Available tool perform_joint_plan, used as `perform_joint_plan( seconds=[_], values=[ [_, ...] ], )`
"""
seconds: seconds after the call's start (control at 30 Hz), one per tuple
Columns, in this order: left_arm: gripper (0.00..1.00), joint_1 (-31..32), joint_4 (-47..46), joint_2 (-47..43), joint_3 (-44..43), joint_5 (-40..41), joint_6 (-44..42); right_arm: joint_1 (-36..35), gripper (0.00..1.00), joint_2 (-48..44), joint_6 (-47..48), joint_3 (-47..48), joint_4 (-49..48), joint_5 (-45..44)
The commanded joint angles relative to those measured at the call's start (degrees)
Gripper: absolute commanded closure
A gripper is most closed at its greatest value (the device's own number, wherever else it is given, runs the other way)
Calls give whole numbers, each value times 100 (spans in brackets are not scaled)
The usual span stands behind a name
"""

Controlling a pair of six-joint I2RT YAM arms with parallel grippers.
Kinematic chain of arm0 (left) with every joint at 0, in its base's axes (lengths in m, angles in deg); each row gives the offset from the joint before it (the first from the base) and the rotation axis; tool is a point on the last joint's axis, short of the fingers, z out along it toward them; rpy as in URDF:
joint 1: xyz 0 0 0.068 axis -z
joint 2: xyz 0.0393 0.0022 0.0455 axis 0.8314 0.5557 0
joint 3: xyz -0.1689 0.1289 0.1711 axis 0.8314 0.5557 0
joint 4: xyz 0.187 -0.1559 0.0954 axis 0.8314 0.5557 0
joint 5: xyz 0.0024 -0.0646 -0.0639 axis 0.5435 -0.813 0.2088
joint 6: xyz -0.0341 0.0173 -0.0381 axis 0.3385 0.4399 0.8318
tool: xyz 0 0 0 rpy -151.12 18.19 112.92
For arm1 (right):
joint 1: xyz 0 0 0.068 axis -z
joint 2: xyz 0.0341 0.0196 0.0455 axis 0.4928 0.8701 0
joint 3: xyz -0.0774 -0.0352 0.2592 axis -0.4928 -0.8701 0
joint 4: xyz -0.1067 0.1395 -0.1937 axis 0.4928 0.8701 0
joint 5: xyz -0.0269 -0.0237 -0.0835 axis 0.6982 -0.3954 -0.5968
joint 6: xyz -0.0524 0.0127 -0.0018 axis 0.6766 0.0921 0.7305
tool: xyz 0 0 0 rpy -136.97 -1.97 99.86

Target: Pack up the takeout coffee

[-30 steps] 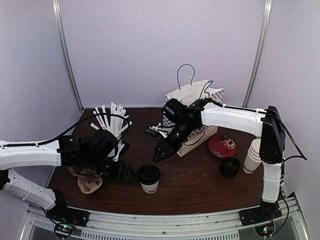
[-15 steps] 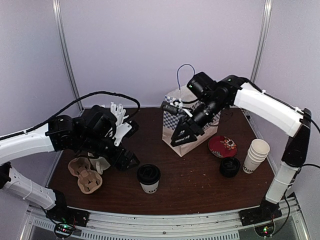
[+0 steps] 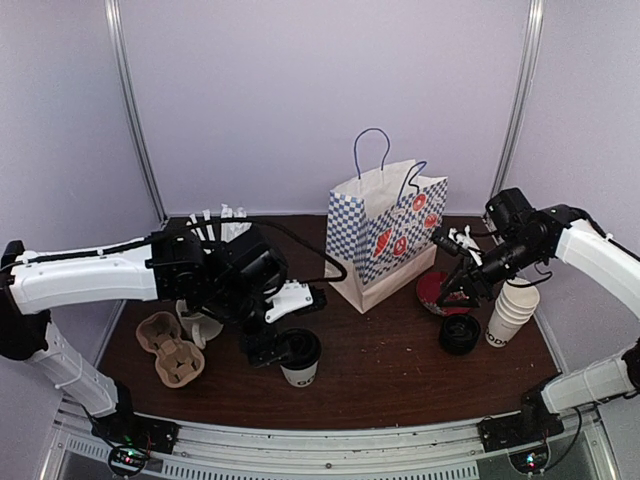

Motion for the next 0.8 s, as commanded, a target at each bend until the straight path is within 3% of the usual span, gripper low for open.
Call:
perform_joint_plan(
  seconds=[0.0,0.37,0.63,0.77],
  values=[
    [3,-4,102,232,-265,-80,-625,160,47,-310,-84,-522,-928,-377],
    [9,-96,454,1209,-895,-382,-837,208,47,-340,-51,-683,-1093,-449],
    [20,-332,454,1439,-993,-908,-700,208,48,-278,11,-718,-1100,-418],
    [16,-336,479,1422,-970,-900,-657,208,48,-240,26,-725,-1089,-344]
  ],
)
